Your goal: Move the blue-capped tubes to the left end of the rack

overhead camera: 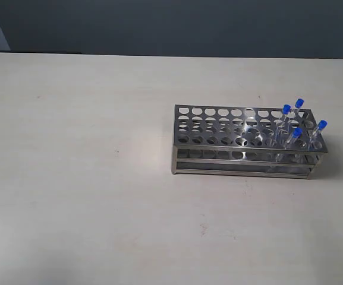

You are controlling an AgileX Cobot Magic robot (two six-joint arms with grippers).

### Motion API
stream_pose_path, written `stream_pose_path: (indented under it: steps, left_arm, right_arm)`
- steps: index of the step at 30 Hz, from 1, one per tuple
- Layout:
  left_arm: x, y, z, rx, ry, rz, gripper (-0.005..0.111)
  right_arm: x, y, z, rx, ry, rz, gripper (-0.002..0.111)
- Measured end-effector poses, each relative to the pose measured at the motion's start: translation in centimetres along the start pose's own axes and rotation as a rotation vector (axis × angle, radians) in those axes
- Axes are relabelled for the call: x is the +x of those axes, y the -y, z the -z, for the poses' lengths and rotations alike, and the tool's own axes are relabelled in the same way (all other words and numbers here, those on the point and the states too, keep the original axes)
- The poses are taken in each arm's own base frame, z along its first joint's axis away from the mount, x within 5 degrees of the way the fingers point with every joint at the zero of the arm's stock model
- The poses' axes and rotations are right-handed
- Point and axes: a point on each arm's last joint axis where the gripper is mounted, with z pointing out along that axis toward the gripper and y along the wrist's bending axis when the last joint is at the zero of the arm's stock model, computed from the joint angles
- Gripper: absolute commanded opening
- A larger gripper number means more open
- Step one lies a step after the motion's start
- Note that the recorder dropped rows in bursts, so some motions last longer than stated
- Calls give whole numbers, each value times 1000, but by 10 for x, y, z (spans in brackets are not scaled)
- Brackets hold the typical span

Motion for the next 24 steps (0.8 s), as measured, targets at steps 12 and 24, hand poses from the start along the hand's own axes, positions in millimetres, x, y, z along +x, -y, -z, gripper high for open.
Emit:
stream_pose_path:
  steps: [12, 24]
  left_arm:
    - [0, 0, 0, 0, 0, 0, 0]
    - [0, 0, 0, 0, 0, 0, 0]
  right_arm:
    - [-28, -1, 4, -118, 290, -664, -1]
    - [-35, 0, 7, -123, 377, -642, -1]
